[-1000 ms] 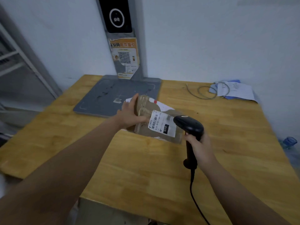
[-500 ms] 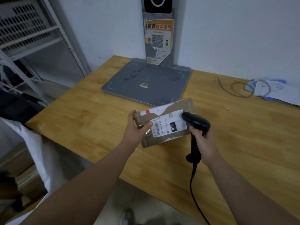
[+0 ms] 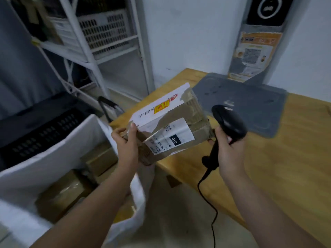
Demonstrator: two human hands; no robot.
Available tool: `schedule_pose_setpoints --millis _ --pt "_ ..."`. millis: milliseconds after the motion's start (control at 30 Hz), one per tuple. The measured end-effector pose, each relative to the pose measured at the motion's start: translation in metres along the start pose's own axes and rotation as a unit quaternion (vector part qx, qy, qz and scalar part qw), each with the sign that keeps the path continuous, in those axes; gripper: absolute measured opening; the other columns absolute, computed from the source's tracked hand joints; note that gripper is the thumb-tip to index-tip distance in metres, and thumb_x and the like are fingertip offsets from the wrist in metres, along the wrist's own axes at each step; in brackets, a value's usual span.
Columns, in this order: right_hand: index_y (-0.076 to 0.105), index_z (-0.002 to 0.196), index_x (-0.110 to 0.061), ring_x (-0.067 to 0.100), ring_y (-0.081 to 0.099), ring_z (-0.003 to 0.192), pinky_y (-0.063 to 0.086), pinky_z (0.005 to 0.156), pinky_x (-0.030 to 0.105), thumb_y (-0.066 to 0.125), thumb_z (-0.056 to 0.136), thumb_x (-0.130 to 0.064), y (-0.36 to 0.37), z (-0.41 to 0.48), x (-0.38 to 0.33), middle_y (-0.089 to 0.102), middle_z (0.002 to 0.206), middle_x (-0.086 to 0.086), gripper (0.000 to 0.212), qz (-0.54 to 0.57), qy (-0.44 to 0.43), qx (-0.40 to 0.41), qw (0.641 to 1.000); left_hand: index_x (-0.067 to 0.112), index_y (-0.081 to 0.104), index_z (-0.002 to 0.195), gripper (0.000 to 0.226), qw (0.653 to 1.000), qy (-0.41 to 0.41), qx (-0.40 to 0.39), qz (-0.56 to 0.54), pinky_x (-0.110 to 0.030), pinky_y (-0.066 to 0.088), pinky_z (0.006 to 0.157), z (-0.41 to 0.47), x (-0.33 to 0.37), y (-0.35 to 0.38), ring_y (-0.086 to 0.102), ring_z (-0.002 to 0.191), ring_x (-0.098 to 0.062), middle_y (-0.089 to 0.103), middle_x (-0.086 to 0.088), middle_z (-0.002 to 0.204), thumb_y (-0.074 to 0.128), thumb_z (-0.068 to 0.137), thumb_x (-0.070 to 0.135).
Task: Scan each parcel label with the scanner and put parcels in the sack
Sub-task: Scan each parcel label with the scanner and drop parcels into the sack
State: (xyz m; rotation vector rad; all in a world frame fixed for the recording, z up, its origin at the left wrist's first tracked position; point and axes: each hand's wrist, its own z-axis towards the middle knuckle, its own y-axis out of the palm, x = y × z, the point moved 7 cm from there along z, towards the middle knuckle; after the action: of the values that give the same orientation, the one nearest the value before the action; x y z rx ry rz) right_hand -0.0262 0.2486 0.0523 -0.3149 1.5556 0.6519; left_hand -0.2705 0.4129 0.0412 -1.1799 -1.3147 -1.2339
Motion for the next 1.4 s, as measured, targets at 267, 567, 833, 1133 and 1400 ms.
schedule_pose_setpoints --millis 267,567,833,1133,1400 --pt "0.056 0.108 -0.034 0.013 0.07 0.085 0.058 0.066 0.023 0.065 0.092 -0.021 0.173 -0.089 0.091 0.068 0.104 -0.001 0.023 -0.006 0.122 -0.101 0.987 0.024 0.035 0.137 0.037 0.996 0.021 0.071 0.042 -0.028 0.048 0.065 0.063 0.035 -0.188 0.055 0.085 -0.009 0.052 0.001 0.11 0.044 0.1 0.024" --pt "0.055 0.129 -0.024 0.033 0.067 0.102 0.06 0.072 0.04 0.074 0.084 -0.026 0.223 -0.148 0.157 0.067 0.115 0.009 0.049 -0.017 0.299 -0.148 0.943 0.036 0.056 0.116 0.038 0.974 0.027 0.003 0.227 -0.047 0.053 0.076 0.1 0.023 -0.297 0.06 0.096 -0.026 0.057 0.001 0.118 0.036 0.086 0.025" --pt "0.061 0.119 -0.016 0.021 0.069 0.099 0.057 0.085 0.031 0.073 0.085 -0.027 0.246 -0.2 0.203 0.073 0.104 0.006 0.037 -0.176 0.398 -0.26 0.862 0.038 -0.001 0.151 0.091 0.681 -0.023 -0.302 0.667 -0.061 0.013 0.114 0.063 -0.099 -0.249 0.0 0.146 -0.042 -0.007 -0.011 0.16 0.044 0.082 0.075" --pt "0.063 0.101 -0.011 0.03 0.05 0.112 0.043 0.091 0.039 0.075 0.078 -0.034 0.188 -0.148 0.19 0.062 0.103 0.009 0.035 -0.571 0.104 -0.12 0.806 0.041 -0.016 0.149 0.121 0.552 0.137 -0.395 0.721 -0.064 -0.014 0.11 0.083 -0.098 -0.19 -0.029 0.141 -0.04 -0.03 -0.013 0.156 0.052 0.061 0.089" --pt "0.055 0.11 -0.005 0.031 0.06 0.101 0.046 0.08 0.032 0.061 0.087 -0.005 0.159 -0.163 0.221 0.064 0.106 0.013 0.024 -0.583 0.193 -0.159 0.773 0.033 0.032 0.143 0.069 0.555 0.13 -0.353 0.742 -0.066 0.012 0.112 0.083 -0.09 -0.189 0.012 0.141 -0.041 0.012 -0.013 0.155 0.051 0.085 0.065"
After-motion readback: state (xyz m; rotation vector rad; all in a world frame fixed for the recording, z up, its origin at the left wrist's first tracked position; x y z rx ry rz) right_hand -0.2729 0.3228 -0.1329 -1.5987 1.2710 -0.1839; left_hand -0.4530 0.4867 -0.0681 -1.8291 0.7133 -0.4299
